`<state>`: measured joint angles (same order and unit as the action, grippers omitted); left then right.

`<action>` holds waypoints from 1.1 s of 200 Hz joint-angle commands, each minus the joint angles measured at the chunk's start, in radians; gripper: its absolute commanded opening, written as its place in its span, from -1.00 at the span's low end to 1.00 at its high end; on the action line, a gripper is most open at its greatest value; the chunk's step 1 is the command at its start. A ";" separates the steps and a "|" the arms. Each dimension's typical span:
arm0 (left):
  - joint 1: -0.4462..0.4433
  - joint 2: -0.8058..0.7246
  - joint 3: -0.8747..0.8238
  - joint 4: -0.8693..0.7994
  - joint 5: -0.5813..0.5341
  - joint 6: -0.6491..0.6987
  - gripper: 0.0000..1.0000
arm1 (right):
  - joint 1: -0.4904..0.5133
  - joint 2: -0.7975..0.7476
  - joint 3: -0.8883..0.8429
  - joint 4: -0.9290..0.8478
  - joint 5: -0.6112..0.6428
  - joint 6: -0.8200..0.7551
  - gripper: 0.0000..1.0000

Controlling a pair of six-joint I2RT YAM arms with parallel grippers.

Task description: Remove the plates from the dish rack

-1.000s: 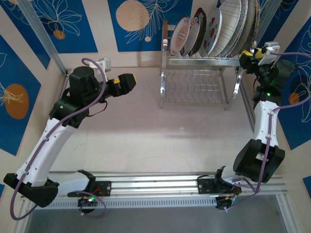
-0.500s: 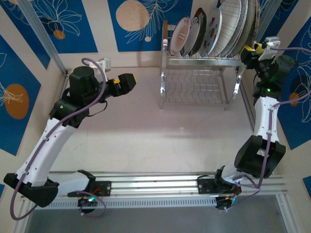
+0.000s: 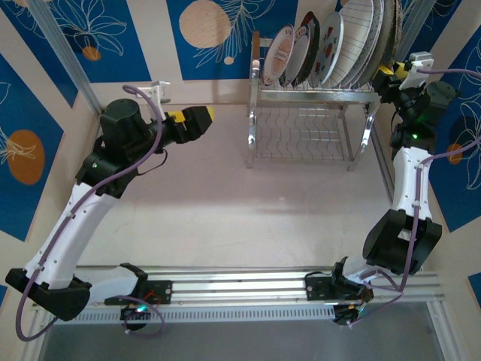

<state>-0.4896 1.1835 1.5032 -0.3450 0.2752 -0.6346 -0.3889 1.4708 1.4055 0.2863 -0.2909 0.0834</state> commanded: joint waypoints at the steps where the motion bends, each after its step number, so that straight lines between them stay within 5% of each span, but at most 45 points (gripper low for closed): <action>1: -0.011 0.010 0.069 0.156 0.071 -0.005 1.00 | 0.013 0.011 0.041 0.019 0.029 -0.005 -0.13; 50: -0.010 0.022 0.113 0.288 0.080 -0.006 1.00 | 0.026 0.021 0.061 0.001 0.041 -0.009 -0.18; 125: -0.011 0.016 0.132 0.276 0.069 -0.012 1.00 | 0.037 0.020 0.056 -0.012 0.068 0.001 -0.34; 220: -0.011 -0.005 0.111 0.282 0.056 -0.029 1.00 | 0.101 -0.013 0.052 -0.085 0.219 -0.051 -0.84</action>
<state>-0.4908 1.2037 1.6093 -0.0948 0.3325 -0.6491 -0.3340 1.4654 1.4364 0.2455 -0.1131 0.0700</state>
